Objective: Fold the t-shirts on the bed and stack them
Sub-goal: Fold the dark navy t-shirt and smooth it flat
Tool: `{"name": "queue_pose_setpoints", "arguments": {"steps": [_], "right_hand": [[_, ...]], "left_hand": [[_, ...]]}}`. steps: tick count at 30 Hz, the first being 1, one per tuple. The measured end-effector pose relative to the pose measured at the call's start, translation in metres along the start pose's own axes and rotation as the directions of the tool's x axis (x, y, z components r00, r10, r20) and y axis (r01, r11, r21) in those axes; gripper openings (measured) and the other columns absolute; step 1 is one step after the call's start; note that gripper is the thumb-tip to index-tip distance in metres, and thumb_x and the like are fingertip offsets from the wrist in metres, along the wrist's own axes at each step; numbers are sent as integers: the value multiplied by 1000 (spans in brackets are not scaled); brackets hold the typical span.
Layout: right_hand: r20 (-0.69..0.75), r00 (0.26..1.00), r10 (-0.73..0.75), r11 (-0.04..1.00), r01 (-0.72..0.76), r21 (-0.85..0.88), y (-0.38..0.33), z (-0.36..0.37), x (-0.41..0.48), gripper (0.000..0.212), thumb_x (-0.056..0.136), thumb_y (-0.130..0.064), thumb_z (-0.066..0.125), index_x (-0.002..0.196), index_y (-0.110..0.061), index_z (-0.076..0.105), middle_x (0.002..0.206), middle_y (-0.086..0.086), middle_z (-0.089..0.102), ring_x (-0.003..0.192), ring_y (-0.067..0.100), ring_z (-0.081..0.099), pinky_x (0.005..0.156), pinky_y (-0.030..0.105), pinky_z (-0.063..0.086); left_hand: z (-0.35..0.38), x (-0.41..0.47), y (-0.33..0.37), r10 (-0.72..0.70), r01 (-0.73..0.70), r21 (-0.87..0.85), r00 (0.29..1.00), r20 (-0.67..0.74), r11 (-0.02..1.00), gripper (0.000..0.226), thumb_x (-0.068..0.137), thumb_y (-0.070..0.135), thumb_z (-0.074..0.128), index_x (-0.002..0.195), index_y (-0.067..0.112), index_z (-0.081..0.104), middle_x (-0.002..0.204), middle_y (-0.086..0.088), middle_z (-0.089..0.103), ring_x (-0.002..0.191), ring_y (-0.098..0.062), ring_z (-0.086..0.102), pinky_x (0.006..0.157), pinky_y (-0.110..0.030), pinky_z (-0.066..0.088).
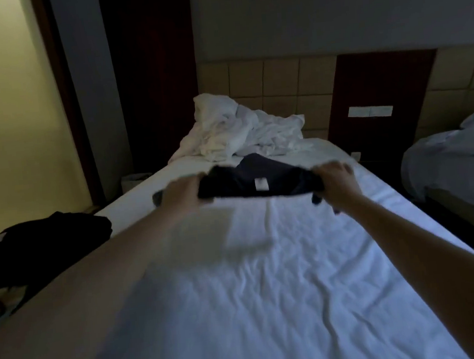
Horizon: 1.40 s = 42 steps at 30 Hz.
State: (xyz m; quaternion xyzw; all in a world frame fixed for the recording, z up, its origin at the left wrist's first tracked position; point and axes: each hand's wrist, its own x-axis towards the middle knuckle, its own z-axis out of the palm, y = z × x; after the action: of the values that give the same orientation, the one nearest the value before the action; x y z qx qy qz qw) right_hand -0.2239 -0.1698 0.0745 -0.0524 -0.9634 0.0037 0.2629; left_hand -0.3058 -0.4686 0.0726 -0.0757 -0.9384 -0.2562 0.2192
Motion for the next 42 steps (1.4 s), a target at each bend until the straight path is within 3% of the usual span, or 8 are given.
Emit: {"name": "queue_pose_setpoints", "arguments": {"steps": [5, 9, 14, 23, 29, 32, 37, 42], "right_hand": [[695, 719, 8, 989, -110, 102, 13, 105, -108, 66, 88, -49, 56, 144, -22, 33, 149, -2, 31, 142, 23, 19, 107, 33, 20], [316, 943, 100, 929, -202, 310, 22, 133, -147, 43, 92, -38, 55, 134, -34, 48, 149, -7, 35, 142, 16, 22, 113, 35, 19], [-17, 997, 70, 918, -57, 394, 9, 129, -158, 23, 83, -12, 63, 105, -13, 72, 115, 8, 67, 112, 30, 59, 94, 38, 38], [173, 983, -61, 963, 12, 268, 27, 61, -193, 43, 94, -10, 45, 133, -28, 51, 124, -1, 58, 101, 28, 62, 70, 31, 45], [67, 954, -293, 933, 269, 240, 32, 26, -228, 38, 82, -9, 51, 114, -19, 69, 114, 8, 67, 94, 29, 67, 74, 35, 54], [102, 990, -97, 899, 43, 435, 22, 1, -249, 31, 83, 8, 55, 102, -9, 72, 95, 7, 72, 90, 23, 67, 76, 14, 42], [501, 862, -74, 960, -74, 269, 18, -15, -286, 33, 93, -15, 56, 126, -18, 59, 113, -1, 63, 106, 21, 58, 82, 21, 37], [698, 716, -19, 998, 59, -33, 4, -19, -328, 47, 86, -55, 48, 132, -51, 41, 92, -17, 38, 106, 11, 36, 85, 30, 29]], "left_hand": [[92, -93, -87, 207, -296, 47, 764, 612, 954, 73, 83, 67, 49, 142, 26, 40, 147, 6, 40, 133, -18, 40, 107, -33, 30], [121, -123, -103, 201, -174, -109, 923, 327, 979, 44, 98, 40, 45, 137, 21, 49, 145, 1, 43, 134, -17, 38, 111, -33, 27], [116, -123, -102, 214, -184, -128, 936, 281, 975, 42, 94, 26, 56, 135, 19, 50, 136, -1, 49, 123, -23, 45, 96, -32, 42], [64, -154, -117, 492, -478, -143, 867, 79, 867, 35, 90, 1, 54, 119, 18, 64, 125, 2, 51, 102, -12, 50, 63, -27, 45], [14, -178, -117, 446, -341, -308, 802, 398, 888, 21, 92, 12, 60, 111, 11, 69, 95, 10, 69, 86, 6, 59, 79, -25, 48], [-3, -188, -107, 517, -388, -372, 776, 361, 843, 15, 89, 7, 64, 100, 4, 73, 83, 9, 71, 73, 21, 55, 69, -9, 42], [-18, -223, -93, 415, -305, -288, 751, 514, 908, 41, 96, 32, 50, 78, -2, 62, 59, 1, 48, 53, -5, 48, 56, -27, 31], [-14, -273, -110, 285, -350, -79, 590, 755, 933, 46, 94, 52, 42, 133, 30, 50, 102, 11, 46, 95, -6, 48, 80, -22, 40]]}}
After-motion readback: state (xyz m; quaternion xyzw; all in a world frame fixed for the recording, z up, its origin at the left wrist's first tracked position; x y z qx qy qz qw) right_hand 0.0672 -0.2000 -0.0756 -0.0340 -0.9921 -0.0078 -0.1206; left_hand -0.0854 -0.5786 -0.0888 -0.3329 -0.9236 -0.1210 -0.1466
